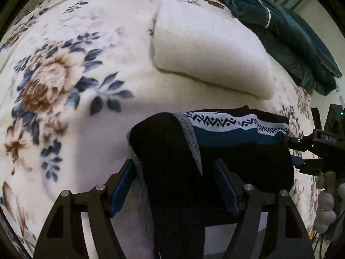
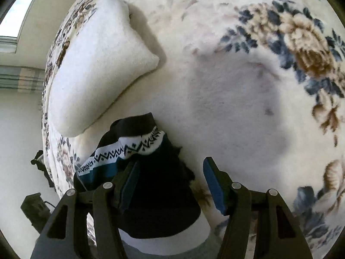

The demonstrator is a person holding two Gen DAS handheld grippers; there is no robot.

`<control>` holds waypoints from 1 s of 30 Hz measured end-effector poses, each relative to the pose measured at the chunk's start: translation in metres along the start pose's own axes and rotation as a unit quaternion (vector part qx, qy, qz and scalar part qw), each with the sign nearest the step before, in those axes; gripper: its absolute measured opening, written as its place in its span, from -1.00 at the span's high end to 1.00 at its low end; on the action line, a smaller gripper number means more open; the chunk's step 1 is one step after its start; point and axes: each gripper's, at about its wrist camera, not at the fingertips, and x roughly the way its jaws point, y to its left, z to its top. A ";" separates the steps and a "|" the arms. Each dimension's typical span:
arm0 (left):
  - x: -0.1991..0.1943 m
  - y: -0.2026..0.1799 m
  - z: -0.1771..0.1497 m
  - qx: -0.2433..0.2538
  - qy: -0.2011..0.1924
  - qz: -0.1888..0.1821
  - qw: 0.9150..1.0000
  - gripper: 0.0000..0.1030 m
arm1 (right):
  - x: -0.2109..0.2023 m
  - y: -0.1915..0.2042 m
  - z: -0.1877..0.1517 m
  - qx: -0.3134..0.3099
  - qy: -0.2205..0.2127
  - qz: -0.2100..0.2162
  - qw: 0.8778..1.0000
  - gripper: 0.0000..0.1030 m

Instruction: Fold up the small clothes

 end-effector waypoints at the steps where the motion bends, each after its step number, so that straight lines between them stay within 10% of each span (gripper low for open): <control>1: 0.001 0.000 0.002 0.002 -0.001 0.000 1.000 -0.40 | 0.001 -0.001 0.000 0.003 0.001 0.004 1.000 -0.21; 3: 0.001 -0.002 0.006 0.008 -0.006 -0.011 1.000 -0.15 | 0.005 0.002 -0.004 0.008 0.004 0.009 1.000 -0.21; 5: 0.002 -0.001 0.011 0.010 -0.009 -0.026 1.000 0.56 | 0.006 0.002 -0.003 0.006 -0.002 0.010 1.000 -0.01; 8: -0.005 0.008 0.016 -0.012 -0.032 -0.053 0.998 0.63 | -0.004 0.006 -0.001 -0.014 -0.016 0.014 1.000 0.68; 13: -0.016 0.037 0.012 -0.077 -0.052 -0.094 0.991 0.64 | -0.016 0.017 0.007 -0.038 -0.020 0.049 0.998 0.70; 17: -0.009 0.045 0.010 -0.097 -0.048 -0.101 0.989 0.65 | -0.006 0.005 0.023 -0.003 0.004 0.060 0.998 -0.06; 19: -0.011 0.041 0.009 -0.096 -0.051 -0.104 0.989 0.65 | 0.005 0.002 0.028 0.004 0.021 0.065 0.998 -0.06; 20: -0.013 0.041 0.009 -0.101 -0.052 -0.109 0.987 0.65 | 0.011 0.001 0.030 0.002 0.029 0.074 0.997 0.08; 21: -0.014 0.043 0.009 -0.108 -0.053 -0.119 0.986 0.65 | 0.014 0.002 0.031 -0.002 0.023 0.089 0.996 0.85; 22: -0.015 0.045 0.009 -0.112 -0.053 -0.124 0.985 0.65 | 0.015 0.003 0.032 -0.002 0.017 0.092 0.996 0.92; 28: 0.004 0.053 0.017 -0.128 -0.001 -0.130 0.983 0.51 | 0.033 0.010 0.042 0.005 0.011 0.046 0.999 0.88; 30: -0.010 0.054 0.019 -0.131 0.001 -0.134 0.982 0.10 | 0.032 0.010 0.038 0.006 0.028 0.053 0.998 0.69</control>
